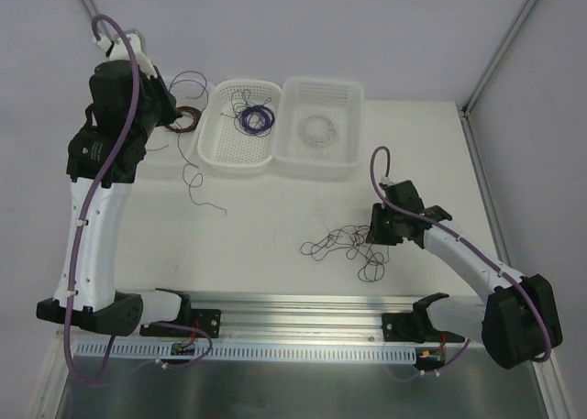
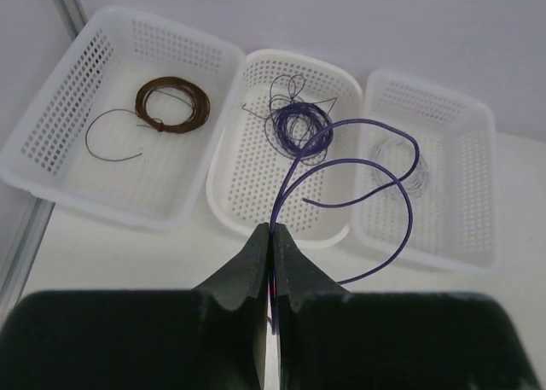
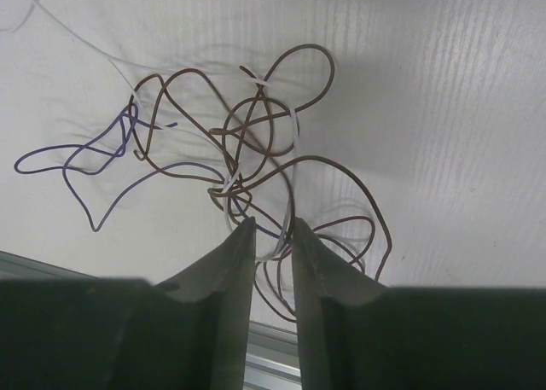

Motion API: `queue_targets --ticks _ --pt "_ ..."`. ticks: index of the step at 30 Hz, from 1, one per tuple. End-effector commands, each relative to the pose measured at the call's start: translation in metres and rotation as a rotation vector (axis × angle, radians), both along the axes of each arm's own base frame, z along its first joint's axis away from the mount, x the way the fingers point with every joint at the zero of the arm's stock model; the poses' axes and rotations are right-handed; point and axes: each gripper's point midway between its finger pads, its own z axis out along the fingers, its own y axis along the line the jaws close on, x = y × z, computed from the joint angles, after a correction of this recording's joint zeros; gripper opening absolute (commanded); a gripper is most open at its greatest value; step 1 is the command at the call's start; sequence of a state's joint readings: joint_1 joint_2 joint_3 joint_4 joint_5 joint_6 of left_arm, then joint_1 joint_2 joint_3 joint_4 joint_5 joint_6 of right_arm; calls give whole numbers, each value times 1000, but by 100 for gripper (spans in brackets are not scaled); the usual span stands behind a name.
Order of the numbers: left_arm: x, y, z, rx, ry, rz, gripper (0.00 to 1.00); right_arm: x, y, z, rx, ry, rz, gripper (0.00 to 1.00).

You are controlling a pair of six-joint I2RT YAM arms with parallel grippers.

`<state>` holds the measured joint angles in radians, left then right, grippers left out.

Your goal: Untangle the cables

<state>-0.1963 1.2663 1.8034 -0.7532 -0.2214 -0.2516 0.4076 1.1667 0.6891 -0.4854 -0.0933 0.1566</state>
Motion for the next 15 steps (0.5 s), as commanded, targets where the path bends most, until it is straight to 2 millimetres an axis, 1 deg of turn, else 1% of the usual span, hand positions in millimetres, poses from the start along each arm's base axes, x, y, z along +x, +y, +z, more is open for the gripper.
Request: queue_targets --ticks 1,2,3,4,6,7,8,9,11,12,13,14,15 --pt "17 -13 50 -50 -107 -40 0 5 5 17 41 -45 6 29" --pt "22 -15 59 -52 -126 -47 0 5 6 17 44 -44 9 33" --pt "37 -19 58 -49 -119 -53 0 5 8 19 53 -45 14 37" --pt "37 -19 83 -58 -180 -57 0 4 8 19 55 -44 17 42" --pt "46 -23 97 -64 -215 -72 0 3 11 20 65 -41 30 47" --pt "55 -27 107 -70 -240 -81 0 3 11 21 69 -39 31 50" --pt "59 -28 111 -72 -252 -84 0 1 12 21 72 -36 36 52" --pt "70 -30 114 -67 -269 -83 0 1 14 24 84 -41 42 57" --pt "82 -31 113 -60 -283 -85 0 0 15 26 93 -44 52 62" --pt "95 -34 108 -49 -287 -88 0 0 16 30 101 -50 59 66" --pt "102 -35 104 -42 -284 -89 0 -2 16 30 101 -49 64 68" --pt "110 -36 98 -35 -280 -86 0 -1 18 33 102 -55 71 70" --pt "124 -37 86 -17 -261 -84 0 -3 18 34 101 -53 76 72"
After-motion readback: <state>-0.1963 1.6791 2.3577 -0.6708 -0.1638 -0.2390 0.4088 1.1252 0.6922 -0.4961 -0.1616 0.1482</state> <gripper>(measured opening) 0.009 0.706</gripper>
